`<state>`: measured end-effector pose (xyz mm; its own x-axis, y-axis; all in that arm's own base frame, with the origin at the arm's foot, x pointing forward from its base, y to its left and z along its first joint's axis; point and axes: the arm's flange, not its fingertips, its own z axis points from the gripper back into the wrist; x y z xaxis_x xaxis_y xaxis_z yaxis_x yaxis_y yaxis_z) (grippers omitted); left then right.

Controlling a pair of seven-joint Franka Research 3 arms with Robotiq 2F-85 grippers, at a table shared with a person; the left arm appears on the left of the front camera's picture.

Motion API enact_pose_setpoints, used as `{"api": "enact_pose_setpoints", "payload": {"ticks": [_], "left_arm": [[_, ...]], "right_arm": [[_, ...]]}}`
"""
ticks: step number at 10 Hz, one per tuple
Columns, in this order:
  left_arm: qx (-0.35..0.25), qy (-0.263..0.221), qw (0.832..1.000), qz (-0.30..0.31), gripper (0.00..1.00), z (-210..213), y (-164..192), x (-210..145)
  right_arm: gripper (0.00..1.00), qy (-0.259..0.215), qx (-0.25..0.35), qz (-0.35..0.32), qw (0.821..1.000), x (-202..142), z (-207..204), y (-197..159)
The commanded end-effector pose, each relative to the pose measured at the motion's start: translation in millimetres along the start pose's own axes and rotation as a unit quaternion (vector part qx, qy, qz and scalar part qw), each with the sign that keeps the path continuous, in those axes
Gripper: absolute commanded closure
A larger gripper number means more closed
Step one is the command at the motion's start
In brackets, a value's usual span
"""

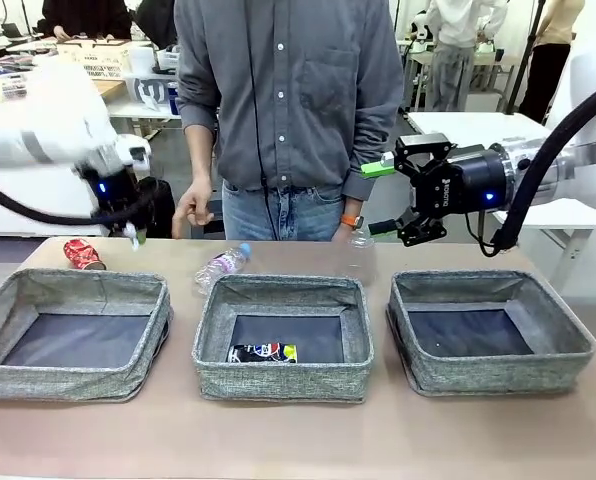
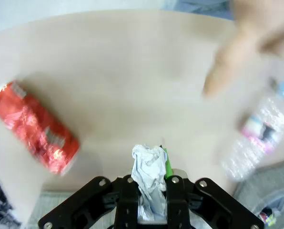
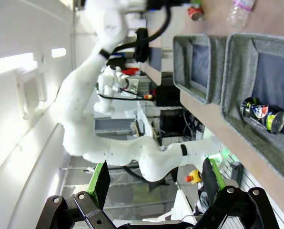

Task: Sort the waste into the appropriate baskets.
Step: Pick up the waste item pointed out by the person.

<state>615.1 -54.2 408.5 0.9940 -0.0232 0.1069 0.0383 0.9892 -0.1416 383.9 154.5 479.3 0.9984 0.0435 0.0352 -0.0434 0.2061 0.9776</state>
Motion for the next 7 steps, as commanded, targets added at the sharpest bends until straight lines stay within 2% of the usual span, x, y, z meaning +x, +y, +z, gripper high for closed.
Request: {"api": "enact_pose_setpoints", "payload": {"ticks": [1, 2, 5, 6, 7], "left_arm": [[-0.016, 0.007, 1.0, -0.01, 1.0, 108, -13, -63], [-0.029, -0.005, 0.999, -0.044, 1.0, 151, -31, -102], [-0.009, -0.026, 0.988, -0.154, 1.0, 190, -57, -193], [0.005, -0.066, 0.988, -0.14, 1.0, 200, -54, -210], [-0.015, -0.018, 0.994, -0.111, 1.0, 211, -65, -175]], "right_arm": [[0.0, 0.006, -0.006, -0.008, 1.0, 3, 1, 4], [0.0, 0.006, -0.006, -0.008, 1.0, 3, 1, 4], [0.0, 0.006, -0.006, -0.008, 1.0, 3, 1, 4], [0.0, 0.006, -0.006, -0.008, 1.0, 3, 1, 4], [0.0, 0.006, -0.006, -0.008, 1.0, 3, 1, 4]]}}
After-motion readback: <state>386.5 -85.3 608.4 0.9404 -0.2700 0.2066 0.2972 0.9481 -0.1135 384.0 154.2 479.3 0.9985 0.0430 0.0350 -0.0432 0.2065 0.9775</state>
